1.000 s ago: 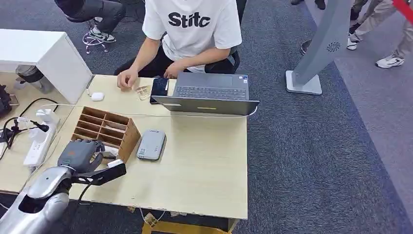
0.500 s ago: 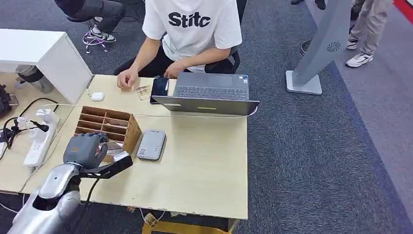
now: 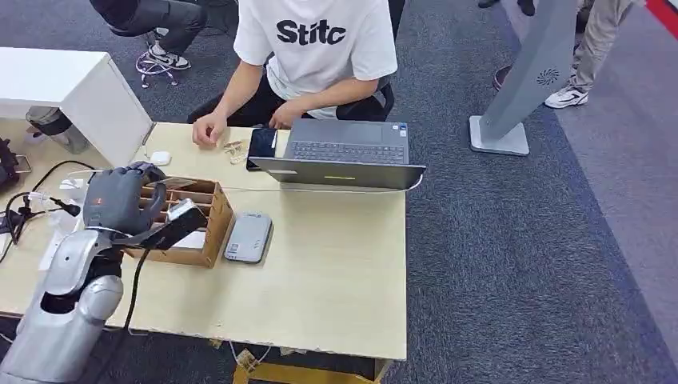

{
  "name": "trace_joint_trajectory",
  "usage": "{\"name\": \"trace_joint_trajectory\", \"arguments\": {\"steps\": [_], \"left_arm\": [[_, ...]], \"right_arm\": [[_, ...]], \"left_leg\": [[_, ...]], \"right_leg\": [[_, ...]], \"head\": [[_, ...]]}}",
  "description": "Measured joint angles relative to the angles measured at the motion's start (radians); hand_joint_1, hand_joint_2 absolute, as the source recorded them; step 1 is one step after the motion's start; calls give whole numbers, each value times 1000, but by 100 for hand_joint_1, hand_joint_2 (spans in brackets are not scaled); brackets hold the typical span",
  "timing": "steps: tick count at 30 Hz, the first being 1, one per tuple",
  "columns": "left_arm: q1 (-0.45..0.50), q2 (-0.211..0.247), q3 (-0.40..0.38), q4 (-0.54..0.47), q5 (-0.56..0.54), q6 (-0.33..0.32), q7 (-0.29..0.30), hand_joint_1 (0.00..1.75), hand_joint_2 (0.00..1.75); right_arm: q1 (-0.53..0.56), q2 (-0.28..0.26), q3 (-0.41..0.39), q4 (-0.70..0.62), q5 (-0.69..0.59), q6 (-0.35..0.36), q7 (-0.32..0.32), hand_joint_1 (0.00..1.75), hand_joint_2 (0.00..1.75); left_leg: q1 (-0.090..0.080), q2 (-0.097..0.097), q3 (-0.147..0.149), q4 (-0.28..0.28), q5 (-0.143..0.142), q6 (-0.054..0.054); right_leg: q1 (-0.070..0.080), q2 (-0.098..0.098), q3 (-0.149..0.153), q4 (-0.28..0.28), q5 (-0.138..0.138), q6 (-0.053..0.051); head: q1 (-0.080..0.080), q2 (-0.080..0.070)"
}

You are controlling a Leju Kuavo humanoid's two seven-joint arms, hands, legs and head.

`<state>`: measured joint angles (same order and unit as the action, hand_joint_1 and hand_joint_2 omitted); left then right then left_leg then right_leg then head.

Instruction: Pass the card to the sensor for recognition and then transmit it.

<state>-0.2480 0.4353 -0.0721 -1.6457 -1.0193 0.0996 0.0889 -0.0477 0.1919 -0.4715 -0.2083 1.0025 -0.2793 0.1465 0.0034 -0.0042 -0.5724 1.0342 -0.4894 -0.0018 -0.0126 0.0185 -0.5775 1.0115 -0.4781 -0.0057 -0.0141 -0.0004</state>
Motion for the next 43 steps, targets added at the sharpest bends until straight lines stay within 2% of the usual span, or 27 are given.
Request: {"name": "trace_joint_trajectory", "arguments": {"steps": [4, 10, 13, 17, 22, 29, 30, 37, 43], "left_arm": [[-63, 0, 10, 0, -1, -14, 13, 175, 175], [-189, 1, 5, 77, -135, -50, 59, 175, 175], [-247, 1, -14, 135, -225, -14, 85, 175, 175], [-302, -2, -43, 195, -286, 31, 98, 175, 175], [-350, -21, -69, 256, -319, 71, 98, 175, 175], [-355, -64, -93, 280, -332, 123, 81, 175, 175], [-355, -71, -96, 280, -332, 134, 77, 0, 175], [-354, -107, -115, 280, -335, 195, 70, 0, 175], [-315, -108, -115, 271, -287, 264, 53, 0, 175]], "right_arm": [[0, 0, -1, 0, 8, 2, 3, 0, 175], [-5, 3, -1, 0, 32, 8, 9, 0, 175], [-7, 3, -1, 0, 43, 12, 11, 0, 175], [-12, 4, -1, 0, 53, 15, 15, 0, 175], [-18, 5, -1, 0, 59, 15, 17, 0, 175], [-21, 5, -1, 0, 65, 16, 17, 0, 175], [-21, 5, -1, 0, 66, 16, 17, 0, 175], [-21, 5, -2, 0, 69, 17, 18, 0, 175], [-20, 5, -8, 0, 65, 14, 11, 0, 175]], "left_leg": [[0, 0, 0, 0, 0, 0], [0, 0, 0, 0, 0, 0], [0, 0, 0, 0, 1, 0], [0, 1, 0, 0, 1, 0], [0, 1, 0, 0, 1, 0], [0, 1, 0, 0, 1, 0], [0, 1, 0, 0, 1, 0], [0, 1, 0, 0, 0, 0], [0, 1, 0, 0, 0, 0]], "right_leg": [[0, 0, 0, 0, 0, 0], [0, 1, -1, 0, 1, 0], [0, 1, -1, 0, 1, 0], [0, 1, -1, 0, 1, 0], [0, 1, -1, 0, 1, 0], [0, 2, -1, 0, 1, 0], [0, 2, -1, 0, 1, 0], [0, 2, -1, 0, 1, 0], [0, 2, -1, 0, 1, 0]], "head": [[0, 0], [0, 0], [0, 0], [0, 0], [0, 0], [0, 0], [0, 0], [0, 0], [0, 0]]}}
